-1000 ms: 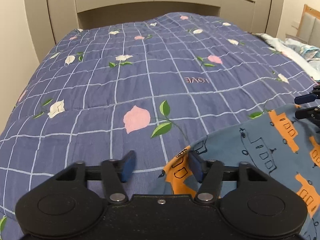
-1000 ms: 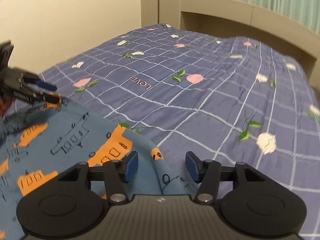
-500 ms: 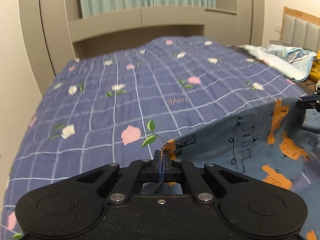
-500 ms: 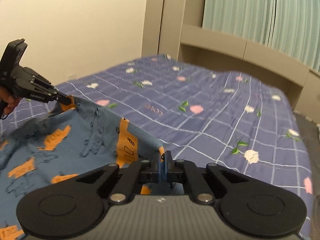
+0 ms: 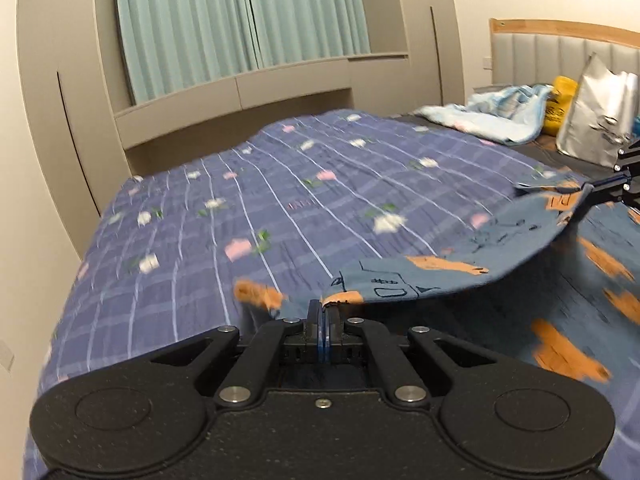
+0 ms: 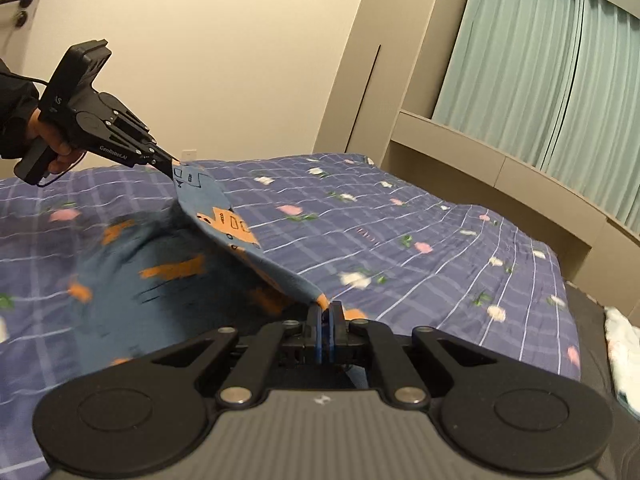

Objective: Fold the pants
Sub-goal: 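Grasp the pants edge with the left gripper while the right gripper grasps the other edge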

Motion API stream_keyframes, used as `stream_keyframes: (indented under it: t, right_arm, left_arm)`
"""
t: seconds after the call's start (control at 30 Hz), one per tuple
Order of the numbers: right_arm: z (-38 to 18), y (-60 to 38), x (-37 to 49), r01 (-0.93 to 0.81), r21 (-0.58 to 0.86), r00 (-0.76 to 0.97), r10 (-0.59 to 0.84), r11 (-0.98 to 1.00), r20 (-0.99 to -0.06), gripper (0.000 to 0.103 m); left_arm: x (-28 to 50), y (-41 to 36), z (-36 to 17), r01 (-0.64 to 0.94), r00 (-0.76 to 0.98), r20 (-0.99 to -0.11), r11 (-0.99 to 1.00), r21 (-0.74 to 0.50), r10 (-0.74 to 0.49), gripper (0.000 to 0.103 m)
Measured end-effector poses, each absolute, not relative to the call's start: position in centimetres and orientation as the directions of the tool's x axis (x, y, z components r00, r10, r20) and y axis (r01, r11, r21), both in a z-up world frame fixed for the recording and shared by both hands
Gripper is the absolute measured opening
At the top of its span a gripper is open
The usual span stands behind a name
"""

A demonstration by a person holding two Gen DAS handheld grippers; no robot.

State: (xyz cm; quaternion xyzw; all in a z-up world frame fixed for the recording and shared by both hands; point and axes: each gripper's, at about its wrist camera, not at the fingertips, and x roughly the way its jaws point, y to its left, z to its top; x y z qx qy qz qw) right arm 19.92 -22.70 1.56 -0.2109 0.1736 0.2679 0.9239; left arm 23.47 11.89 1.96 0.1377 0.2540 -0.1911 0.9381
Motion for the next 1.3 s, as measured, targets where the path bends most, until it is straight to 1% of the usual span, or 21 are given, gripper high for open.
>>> stream_keyframes:
  t: [0.1, 0.2, 0.3, 0.47, 0.63, 0.87, 1.07, 1.1, 1.13, 1.17, 1.2, 1.23, 1.27, 1.3]
  right_arm:
    - [-0.1, -22.2, 17.3, -0.561, -0.329, 0.8, 0.396, 0.759, -0.452, 0.003]
    - [-2.0, -21.7, 16.3, -0.557, -0.32, 0.79, 0.371, 0.767, -0.487, 0.003]
    - [-3.5, -21.3, 15.6, -0.549, -0.347, 0.794, 0.346, 0.761, -0.499, 0.003]
    - [-3.2, -21.4, 15.3, -0.547, -0.339, 0.793, 0.345, 0.765, -0.502, 0.003]
    - [-2.5, -21.8, 14.1, -0.573, -0.346, 0.777, 0.359, 0.743, -0.517, 0.003]
    - [-3.5, -20.8, 10.8, -0.614, -0.403, 0.751, 0.346, 0.679, -0.562, 0.003]
    - [-5.3, -20.2, 11.1, -0.62, -0.388, 0.732, 0.323, 0.682, -0.6, 0.003]
    - [-5.4, -20.3, 11.2, -0.621, -0.382, 0.729, 0.324, 0.684, -0.603, 0.004]
    - [-5.4, -20.4, 11.3, -0.62, -0.376, 0.727, 0.323, 0.688, -0.606, 0.009]
    - [-5.4, -20.7, 11.2, -0.623, -0.365, 0.723, 0.33, 0.692, -0.608, 0.012]
    - [-5.4, -20.8, 11.2, -0.623, -0.355, 0.721, 0.336, 0.697, -0.606, 0.023]
    - [-5.4, -21.0, 10.9, -0.619, -0.347, 0.724, 0.339, 0.705, -0.601, 0.038]
    - [-5.4, -21.2, 10.8, -0.612, -0.345, 0.728, 0.338, 0.712, -0.596, 0.046]
    - [-5.4, -21.4, 10.7, -0.604, -0.342, 0.735, 0.337, 0.719, -0.589, 0.058]
  left_arm:
    - [21.3, 11.7, 0.0, 0.437, 0.783, -0.558, 0.881, 0.181, -0.274, 0.0]
    - [20.0, 11.1, -2.3, 0.434, 0.768, -0.59, 0.879, 0.196, -0.248, 0.0]
    - [19.4, 10.8, -3.7, 0.431, 0.766, -0.598, 0.879, 0.206, -0.235, 0.0]
    - [19.1, 10.7, -3.2, 0.415, 0.78, -0.58, 0.888, 0.199, -0.235, 0.0]
    - [17.2, 11.0, -1.8, 0.438, 0.78, -0.57, 0.876, 0.202, -0.258, 0.0]
    - [15.1, 11.7, -3.2, 0.451, 0.746, -0.621, 0.868, 0.206, -0.241, 0.0]
    - [15.8, 11.1, -5.0, 0.448, 0.716, -0.659, 0.876, 0.18, -0.231, 0.0]
    - [15.9, 11.0, -5.1, 0.452, 0.708, -0.667, 0.874, 0.176, -0.232, 0.003]
    - [15.9, 11.0, -5.1, 0.458, 0.699, -0.675, 0.873, 0.17, -0.235, 0.007]
    - [15.9, 11.0, -5.0, 0.464, 0.691, -0.68, 0.871, 0.159, -0.244, 0.018]
    - [15.7, 10.9, -4.9, 0.47, 0.686, -0.679, 0.871, 0.142, -0.26, 0.032]
    - [15.5, 10.7, -4.8, 0.479, 0.678, -0.68, 0.869, 0.12, -0.28, 0.04]
    - [15.3, 10.4, -4.7, 0.488, 0.671, -0.68, 0.867, 0.102, -0.298, 0.051]
    - [15.0, 10.0, -4.5, 0.491, 0.669, -0.677, 0.866, 0.093, -0.307, 0.061]
